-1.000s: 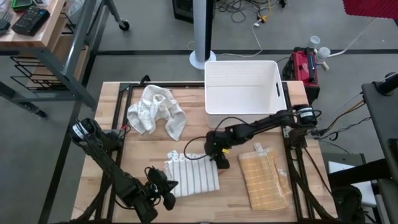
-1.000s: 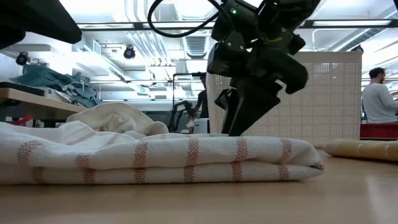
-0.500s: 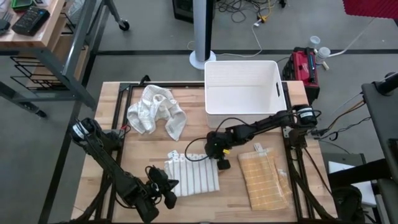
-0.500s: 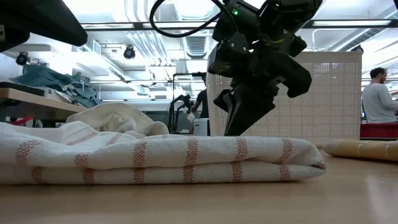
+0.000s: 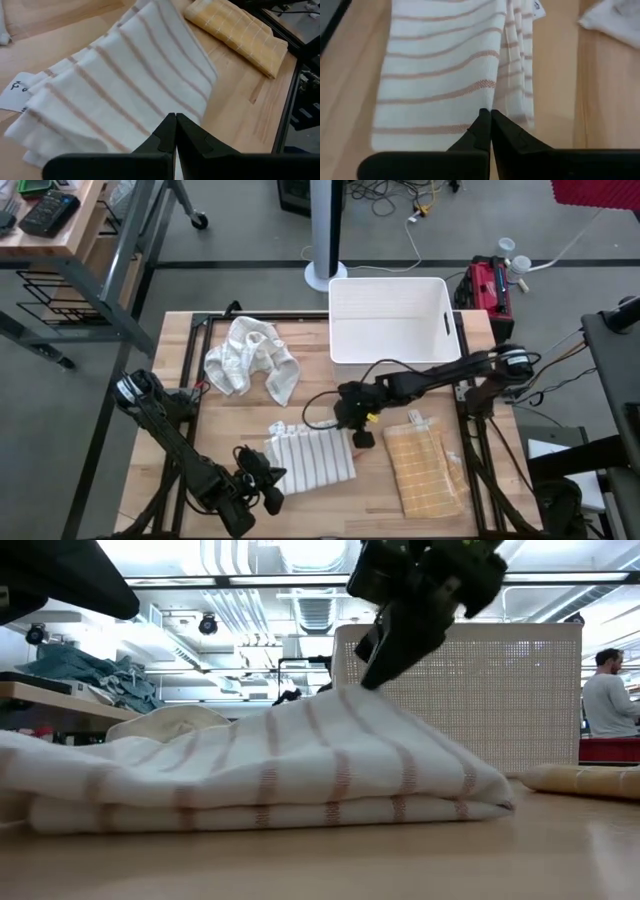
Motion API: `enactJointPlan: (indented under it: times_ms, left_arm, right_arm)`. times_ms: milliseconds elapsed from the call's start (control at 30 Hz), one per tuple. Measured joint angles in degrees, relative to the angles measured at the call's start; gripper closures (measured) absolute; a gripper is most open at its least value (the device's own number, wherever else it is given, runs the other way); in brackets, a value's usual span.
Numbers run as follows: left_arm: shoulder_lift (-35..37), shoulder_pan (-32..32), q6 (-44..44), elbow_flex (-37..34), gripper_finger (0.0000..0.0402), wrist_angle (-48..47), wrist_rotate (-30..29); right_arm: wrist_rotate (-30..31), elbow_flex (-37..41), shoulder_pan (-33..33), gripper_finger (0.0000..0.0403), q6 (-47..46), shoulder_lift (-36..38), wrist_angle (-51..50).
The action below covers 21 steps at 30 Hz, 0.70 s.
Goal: Fold towel
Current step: Fold the white striped towel
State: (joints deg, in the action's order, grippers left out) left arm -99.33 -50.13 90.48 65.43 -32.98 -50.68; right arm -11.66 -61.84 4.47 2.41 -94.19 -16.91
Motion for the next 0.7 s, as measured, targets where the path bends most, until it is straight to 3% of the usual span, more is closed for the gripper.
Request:
enactJointPlan:
  times_ms: [200,333,567,700]
  left_arm:
    - [0.0,0.0,0.0,0.0,0.0401,-0.6,0.02]
    - [0.02,0.03,0.0,0.0,0.0402,-1.03,0.0]
    - [0.02,0.28,0.7,0.0,0.0402,-1.41,0.94]
    - [0.04,1.36,6.28,0.0,0.0402,-6.24,3.63]
  right_arm:
    - [4.4,0.08,0.2,0.0403,-1.44,1.15,-5.8]
    - [4.57,0.22,0.26,0.0403,-1.34,-0.81,-2.99]
    - [9.95,0.24,0.17,0.0403,-2.21,-6.88,-0.4]
    - [14.72,0.25,0.28,0.039,-4.1,-7.55,-2.91]
